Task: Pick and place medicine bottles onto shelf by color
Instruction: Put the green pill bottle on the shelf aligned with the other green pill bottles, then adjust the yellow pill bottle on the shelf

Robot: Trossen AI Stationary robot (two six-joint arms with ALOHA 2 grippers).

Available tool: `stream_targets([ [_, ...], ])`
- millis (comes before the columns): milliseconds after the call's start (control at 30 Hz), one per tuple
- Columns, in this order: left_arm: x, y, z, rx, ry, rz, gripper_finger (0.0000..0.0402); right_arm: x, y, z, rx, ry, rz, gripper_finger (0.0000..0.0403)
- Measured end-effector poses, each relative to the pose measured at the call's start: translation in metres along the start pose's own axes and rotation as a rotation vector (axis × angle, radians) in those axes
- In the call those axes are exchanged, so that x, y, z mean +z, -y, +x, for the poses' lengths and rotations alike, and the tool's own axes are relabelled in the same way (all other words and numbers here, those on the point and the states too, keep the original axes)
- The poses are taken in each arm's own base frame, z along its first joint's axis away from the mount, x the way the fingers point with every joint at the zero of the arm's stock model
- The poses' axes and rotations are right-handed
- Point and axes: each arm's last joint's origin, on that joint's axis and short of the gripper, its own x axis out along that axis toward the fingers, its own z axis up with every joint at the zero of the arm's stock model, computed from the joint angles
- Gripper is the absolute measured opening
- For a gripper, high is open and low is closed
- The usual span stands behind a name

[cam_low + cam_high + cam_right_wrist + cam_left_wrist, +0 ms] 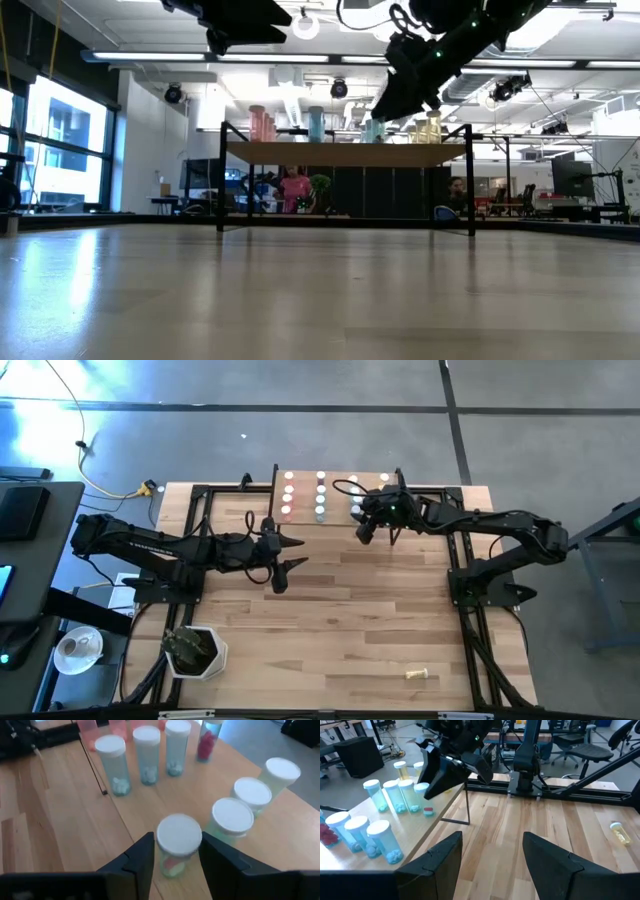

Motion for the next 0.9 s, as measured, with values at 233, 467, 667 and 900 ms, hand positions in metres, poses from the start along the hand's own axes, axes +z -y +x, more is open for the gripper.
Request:
stream_targets([
  [233,0.0,0.0,0.0,-0.001,0.0,0.0,0.02,0.0,0.0,0.0,0.0,0.003,0.0,0.0173],
  [467,0.0,0.0,0.0,-0.001,0.0,0.0,0.02,0.003,0.0,-0.002,0.002,0.027,0.004,0.0177],
  [667,0.0,0.0,0.0,-0.012,0.0,0.0,0.02,0.006,0.001,-0.008,0.003,0.052,0.007,0.0177],
  [900,0.0,0.001,0.0,-0.022,-0.001,0.0,0.02,0.013,0.002,-0.022,0.005,0.101,0.014,0.0177],
])
